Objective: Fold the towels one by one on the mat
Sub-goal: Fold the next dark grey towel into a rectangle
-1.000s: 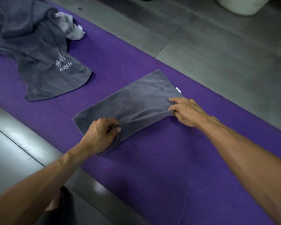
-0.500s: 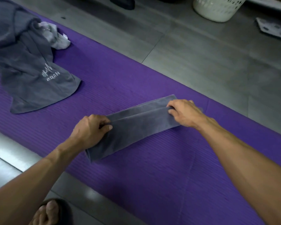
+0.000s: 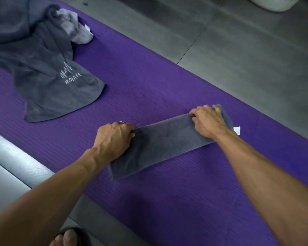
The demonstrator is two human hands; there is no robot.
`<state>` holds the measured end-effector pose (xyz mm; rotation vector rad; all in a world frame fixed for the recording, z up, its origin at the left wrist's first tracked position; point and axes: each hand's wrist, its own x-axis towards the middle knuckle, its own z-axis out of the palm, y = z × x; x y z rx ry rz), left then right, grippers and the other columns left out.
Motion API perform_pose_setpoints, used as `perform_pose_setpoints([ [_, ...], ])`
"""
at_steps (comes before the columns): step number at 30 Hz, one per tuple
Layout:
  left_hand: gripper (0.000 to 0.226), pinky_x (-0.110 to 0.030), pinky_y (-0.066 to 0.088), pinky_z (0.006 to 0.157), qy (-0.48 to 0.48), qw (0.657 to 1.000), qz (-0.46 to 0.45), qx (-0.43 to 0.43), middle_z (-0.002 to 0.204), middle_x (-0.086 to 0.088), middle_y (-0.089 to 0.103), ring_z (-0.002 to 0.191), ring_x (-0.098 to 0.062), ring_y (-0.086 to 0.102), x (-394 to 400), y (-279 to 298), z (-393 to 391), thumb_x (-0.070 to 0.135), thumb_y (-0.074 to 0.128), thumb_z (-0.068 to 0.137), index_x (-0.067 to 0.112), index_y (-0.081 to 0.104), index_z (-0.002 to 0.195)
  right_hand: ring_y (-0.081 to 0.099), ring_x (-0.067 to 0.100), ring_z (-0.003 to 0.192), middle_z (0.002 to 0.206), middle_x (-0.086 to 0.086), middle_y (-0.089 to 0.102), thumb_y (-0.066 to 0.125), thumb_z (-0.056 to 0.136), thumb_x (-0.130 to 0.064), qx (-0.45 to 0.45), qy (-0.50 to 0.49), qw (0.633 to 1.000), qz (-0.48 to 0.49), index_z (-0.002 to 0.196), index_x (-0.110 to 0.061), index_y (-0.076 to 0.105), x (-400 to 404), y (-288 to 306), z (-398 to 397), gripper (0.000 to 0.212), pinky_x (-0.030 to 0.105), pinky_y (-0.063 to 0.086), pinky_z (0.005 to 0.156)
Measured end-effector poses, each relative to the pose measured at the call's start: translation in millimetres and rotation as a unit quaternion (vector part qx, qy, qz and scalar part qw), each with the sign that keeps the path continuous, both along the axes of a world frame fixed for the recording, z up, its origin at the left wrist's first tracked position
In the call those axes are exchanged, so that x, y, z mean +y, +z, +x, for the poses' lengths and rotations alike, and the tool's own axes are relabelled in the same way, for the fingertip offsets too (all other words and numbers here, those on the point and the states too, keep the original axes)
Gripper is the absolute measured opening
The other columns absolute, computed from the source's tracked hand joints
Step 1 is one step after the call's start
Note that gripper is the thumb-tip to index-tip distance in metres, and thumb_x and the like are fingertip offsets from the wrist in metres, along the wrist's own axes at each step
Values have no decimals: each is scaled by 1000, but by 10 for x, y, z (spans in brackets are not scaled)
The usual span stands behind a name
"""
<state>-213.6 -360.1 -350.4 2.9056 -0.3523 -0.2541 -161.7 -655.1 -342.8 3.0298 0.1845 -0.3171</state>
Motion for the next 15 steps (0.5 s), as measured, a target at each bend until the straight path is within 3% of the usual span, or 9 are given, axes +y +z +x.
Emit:
perform_pose_setpoints([
  [3, 29, -39, 48, 69, -4, 997, -18, -69, 100, -5, 62, 93, -30, 60, -59, -13, 22, 33, 55, 89, 17, 59, 113, 55, 23, 110, 111, 0, 66, 49, 95, -22, 0, -8, 1000, 27, 115, -22, 62, -3, -24, 8, 23, 47, 28, 108],
  [5, 39, -41, 50, 73, -43, 990, -54, -121, 102, -8, 62, 94, -31, 59, -147, -21, 4, 36, 52, 85, 13, 62, 116, 54, 23, 110, 112, 0, 65, 51, 93, -24, -7, -13, 999, 30, 116, -22, 62, -7, -32, 11, 25, 47, 29, 107],
  [8, 54, -46, 45, 96, -119, 987, -74, -74, 126, -8, 58, 118, -30, 54, -347, -112, -93, 45, 42, 88, 12, 56, 128, 51, 27, 111, 116, 4, 60, 56, 88, -24, -92, -12, 995, 35, 119, -18, 62, 59, -42, -67, 31, 47, 33, 103],
  [10, 65, -53, 33, 110, -134, 990, -47, -20, 141, -9, 49, 134, -31, 42, -434, -245, -172, 52, 35, 90, 11, 46, 139, 55, 28, 107, 113, 6, 61, 54, 87, -22, -155, 33, 980, 123, 116, -13, 64, 274, -113, -206, 32, 43, 40, 96],
  [13, 71, -55, 26, 114, -127, 992, -16, -10, 148, -8, 43, 141, -29, 34, -420, -383, -226, 57, 29, 92, 11, 38, 145, 49, 25, 127, 135, 9, 55, 41, 93, -33, -74, 95, 965, 231, 130, -10, 57, 655, -334, -450, 46, 41, 38, 108],
  [15, 72, -52, 24, 115, -128, 992, -14, -17, 150, -5, 40, 142, -27, 31, -386, -412, -219, 60, 28, 92, 14, 35, 147, 33, 23, 142, 152, 8, 39, 31, 96, -41, -20, 118, 977, 176, 144, -13, 44, 564, -454, -533, 56, 42, 24, 117],
])
